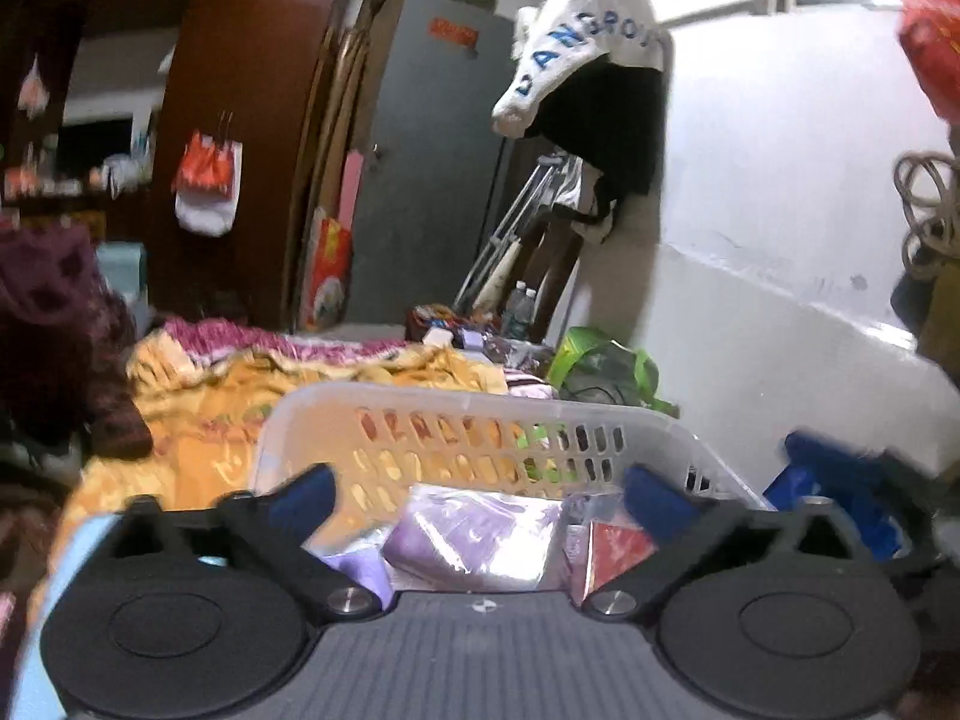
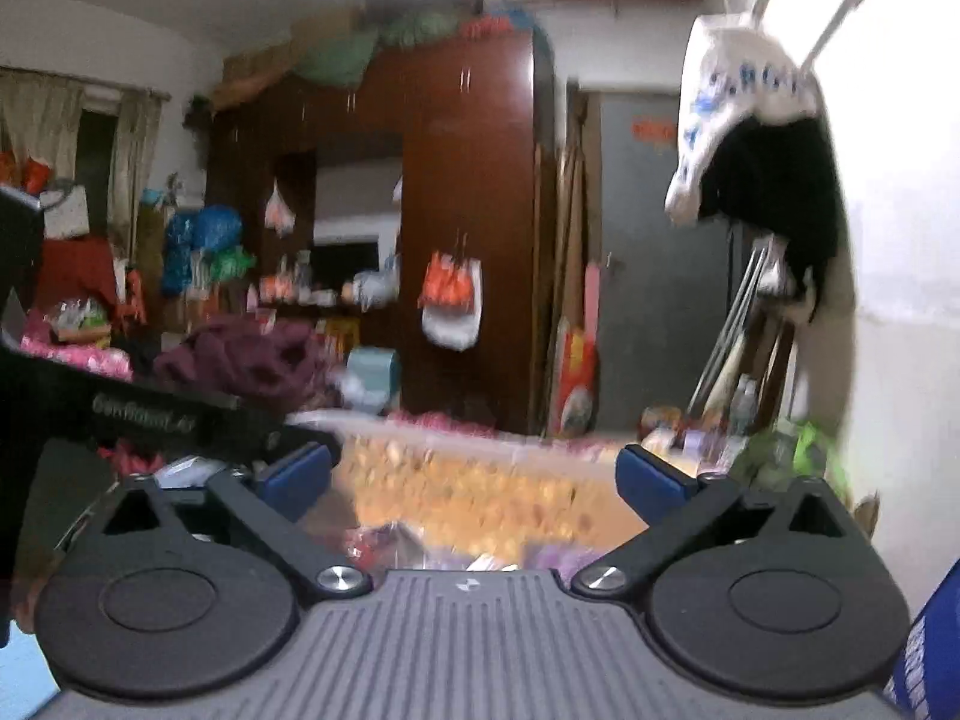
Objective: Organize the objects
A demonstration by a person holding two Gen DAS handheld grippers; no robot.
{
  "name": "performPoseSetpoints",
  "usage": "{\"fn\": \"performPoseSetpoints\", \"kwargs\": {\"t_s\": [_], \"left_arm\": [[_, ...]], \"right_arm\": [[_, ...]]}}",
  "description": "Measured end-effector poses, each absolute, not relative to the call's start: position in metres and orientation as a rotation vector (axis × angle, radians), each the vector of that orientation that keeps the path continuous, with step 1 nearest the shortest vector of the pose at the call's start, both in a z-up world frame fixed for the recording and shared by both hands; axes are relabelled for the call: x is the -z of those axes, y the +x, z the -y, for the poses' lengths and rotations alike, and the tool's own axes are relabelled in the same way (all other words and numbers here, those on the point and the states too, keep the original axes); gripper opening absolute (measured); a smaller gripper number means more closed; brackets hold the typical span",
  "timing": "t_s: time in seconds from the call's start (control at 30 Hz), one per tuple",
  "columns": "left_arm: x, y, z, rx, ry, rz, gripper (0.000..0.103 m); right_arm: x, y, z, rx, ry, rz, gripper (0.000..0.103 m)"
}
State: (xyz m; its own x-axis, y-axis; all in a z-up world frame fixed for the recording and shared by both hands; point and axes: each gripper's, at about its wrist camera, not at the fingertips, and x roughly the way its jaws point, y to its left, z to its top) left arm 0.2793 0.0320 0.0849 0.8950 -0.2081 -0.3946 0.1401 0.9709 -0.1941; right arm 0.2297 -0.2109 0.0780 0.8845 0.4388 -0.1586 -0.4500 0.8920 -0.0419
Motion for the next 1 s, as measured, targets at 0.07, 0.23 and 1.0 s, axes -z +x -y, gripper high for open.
{"fn": "performPoseSetpoints", "kwargs": {"t_s": [0.07,0.23,1.0], "left_arm": [[-0.087,0.267,-0.030,0.169,-0.133,-0.394,0.103],[-0.090,0.224,-0.028,0.140,-0.049,-0.243,0.103],[-0.071,0.194,-0.016,0.111,0.000,-0.345,0.103]], "right_arm": [[-0.078,0.218,0.220,-0.462,-0.043,-0.121,0.103],[-0.080,0.200,0.247,-0.433,0.073,-0.183,0.103],[-0.065,0.185,0.234,-0.317,-0.056,-0.195,0.103]]}}
